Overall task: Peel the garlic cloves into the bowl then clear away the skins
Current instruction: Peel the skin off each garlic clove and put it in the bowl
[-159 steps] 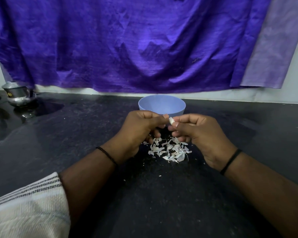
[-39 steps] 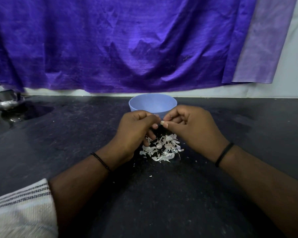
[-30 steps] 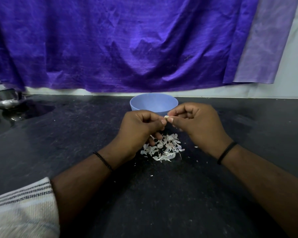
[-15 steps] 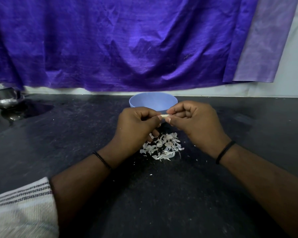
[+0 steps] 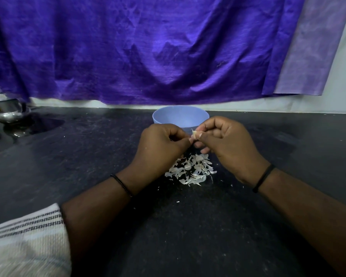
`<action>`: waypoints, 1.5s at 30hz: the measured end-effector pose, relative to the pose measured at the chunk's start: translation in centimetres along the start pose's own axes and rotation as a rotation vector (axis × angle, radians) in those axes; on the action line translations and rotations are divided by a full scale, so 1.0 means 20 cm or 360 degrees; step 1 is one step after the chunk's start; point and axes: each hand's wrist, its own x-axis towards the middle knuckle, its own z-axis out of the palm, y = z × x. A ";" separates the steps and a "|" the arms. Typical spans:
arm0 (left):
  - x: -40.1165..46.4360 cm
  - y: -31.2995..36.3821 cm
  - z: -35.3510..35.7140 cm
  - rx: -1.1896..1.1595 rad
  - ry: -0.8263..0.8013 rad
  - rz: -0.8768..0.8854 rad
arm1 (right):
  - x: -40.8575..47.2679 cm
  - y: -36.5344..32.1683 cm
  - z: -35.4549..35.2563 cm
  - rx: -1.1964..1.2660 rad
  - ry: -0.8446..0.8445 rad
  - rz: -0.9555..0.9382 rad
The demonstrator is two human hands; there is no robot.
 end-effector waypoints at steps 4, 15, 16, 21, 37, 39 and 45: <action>0.02 0.02 -0.02 -0.0140 0.0075 0.0000 | 0.01 0.00 -0.01 -0.0015 0.0016 0.0008; 0.02 0.02 -0.03 0.0043 -0.0001 0.0120 | 0.01 0.01 0.00 -0.0136 -0.0035 -0.0041; 0.02 0.02 -0.03 0.0063 -0.0012 0.0111 | 0.01 0.02 0.00 -0.0146 -0.0038 -0.0039; 0.03 0.01 -0.02 0.0035 0.0023 0.0006 | 0.01 0.01 0.01 -0.0094 -0.0063 0.0028; 0.02 0.05 -0.01 -0.0781 -0.0080 -0.0467 | 0.01 0.00 0.04 -0.0213 0.0072 -0.0121; 0.02 0.05 -0.01 -0.0879 -0.0094 -0.0531 | 0.01 0.00 0.03 -0.0157 0.0079 -0.0117; 0.03 0.05 0.00 -0.0881 -0.0110 -0.0581 | 0.01 0.01 0.04 -0.0055 0.0034 -0.0064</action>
